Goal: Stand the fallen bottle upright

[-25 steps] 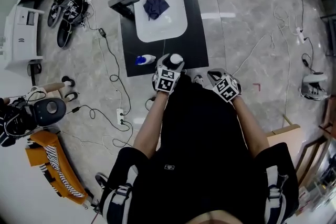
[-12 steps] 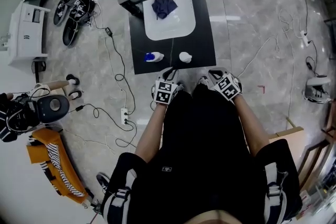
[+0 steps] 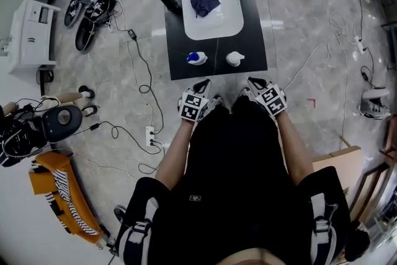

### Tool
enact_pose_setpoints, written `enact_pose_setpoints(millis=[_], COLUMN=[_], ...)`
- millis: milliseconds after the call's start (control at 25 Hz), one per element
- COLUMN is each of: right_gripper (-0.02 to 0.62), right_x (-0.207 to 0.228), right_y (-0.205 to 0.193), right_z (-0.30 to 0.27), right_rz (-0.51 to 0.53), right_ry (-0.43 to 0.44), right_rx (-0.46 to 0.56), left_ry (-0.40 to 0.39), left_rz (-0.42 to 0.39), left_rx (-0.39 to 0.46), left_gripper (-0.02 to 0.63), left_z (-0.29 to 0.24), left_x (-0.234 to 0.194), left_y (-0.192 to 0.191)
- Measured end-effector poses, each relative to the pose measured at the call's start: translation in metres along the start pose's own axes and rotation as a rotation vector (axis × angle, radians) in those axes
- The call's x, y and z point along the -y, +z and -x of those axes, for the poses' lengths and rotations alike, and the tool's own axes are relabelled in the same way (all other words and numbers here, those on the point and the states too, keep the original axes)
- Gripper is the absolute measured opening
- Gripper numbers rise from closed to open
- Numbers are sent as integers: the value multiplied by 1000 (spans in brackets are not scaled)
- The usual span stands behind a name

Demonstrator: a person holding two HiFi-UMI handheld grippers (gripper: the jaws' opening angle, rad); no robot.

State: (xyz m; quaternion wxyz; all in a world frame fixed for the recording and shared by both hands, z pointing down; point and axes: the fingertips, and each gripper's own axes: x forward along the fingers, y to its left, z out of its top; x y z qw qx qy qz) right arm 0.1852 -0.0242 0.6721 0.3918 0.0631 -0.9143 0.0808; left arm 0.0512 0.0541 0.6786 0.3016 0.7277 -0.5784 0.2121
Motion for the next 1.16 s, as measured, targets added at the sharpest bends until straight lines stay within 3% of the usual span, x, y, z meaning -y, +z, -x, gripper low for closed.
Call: enact_pose_setpoints(millis=[240, 560, 880, 1160], right_gripper=[60, 60, 60, 60], right_x=[-29, -59, -48, -48], right_y=[2, -4, -9, -5], right_z=[-7, -18, -13, -15], right_rz=[-60, -78, -71, -51], right_ry=[-29, -61, -104, -86], right_rx=[60, 59, 29, 6], left_ry=[-59, -48, -90, -85], left_rz=[-21, -29, -13, 4], left_rx=[-10, -26, 23, 54], left_gripper=[14, 14, 14, 14], left_z=[24, 55, 53, 50], left_x=[-11, -33, -27, -27], left_y=[-23, -44, -42, -29])
